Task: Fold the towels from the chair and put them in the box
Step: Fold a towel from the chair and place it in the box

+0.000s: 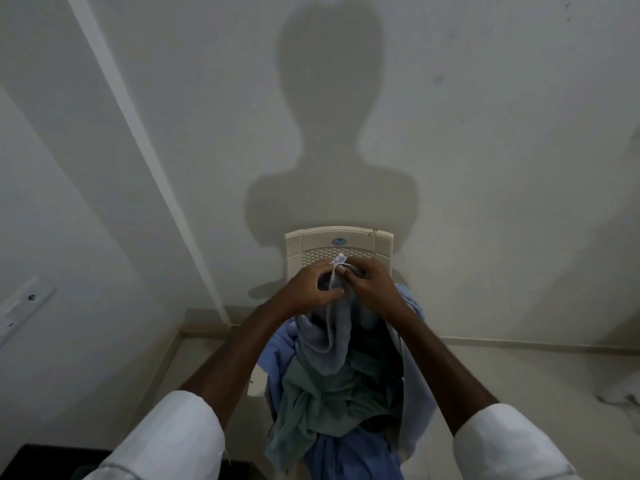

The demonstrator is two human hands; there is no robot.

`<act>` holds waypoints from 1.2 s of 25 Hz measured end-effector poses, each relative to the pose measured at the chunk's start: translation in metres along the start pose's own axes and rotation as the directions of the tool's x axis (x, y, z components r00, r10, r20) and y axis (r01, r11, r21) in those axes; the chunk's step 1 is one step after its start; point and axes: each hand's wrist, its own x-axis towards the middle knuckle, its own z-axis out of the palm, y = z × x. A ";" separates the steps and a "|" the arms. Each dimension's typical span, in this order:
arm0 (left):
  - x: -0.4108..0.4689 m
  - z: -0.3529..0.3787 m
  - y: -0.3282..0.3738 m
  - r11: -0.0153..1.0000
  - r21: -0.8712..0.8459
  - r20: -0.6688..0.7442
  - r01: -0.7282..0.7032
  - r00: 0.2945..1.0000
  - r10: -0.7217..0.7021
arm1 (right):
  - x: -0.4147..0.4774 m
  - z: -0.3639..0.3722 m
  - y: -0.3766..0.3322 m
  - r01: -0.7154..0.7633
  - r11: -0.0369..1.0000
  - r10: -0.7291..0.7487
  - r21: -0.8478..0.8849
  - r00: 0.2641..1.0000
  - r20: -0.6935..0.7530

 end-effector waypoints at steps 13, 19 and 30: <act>0.007 -0.052 0.057 0.951 0.296 -0.571 -0.090 0.782 0.251 | -0.051 -0.001 0.088 -0.392 0.757 0.426 -0.522 0.903 -0.060; -0.005 -0.091 0.053 0.979 0.205 -0.715 0.002 0.683 0.148 | -0.082 -0.041 0.105 -0.625 0.740 0.536 -0.249 0.772 -0.342; -0.023 -0.056 -0.015 0.955 -0.115 -0.449 0.272 0.843 -0.294 | -0.017 -0.061 0.027 -0.138 0.969 0.102 -0.203 0.979 -0.178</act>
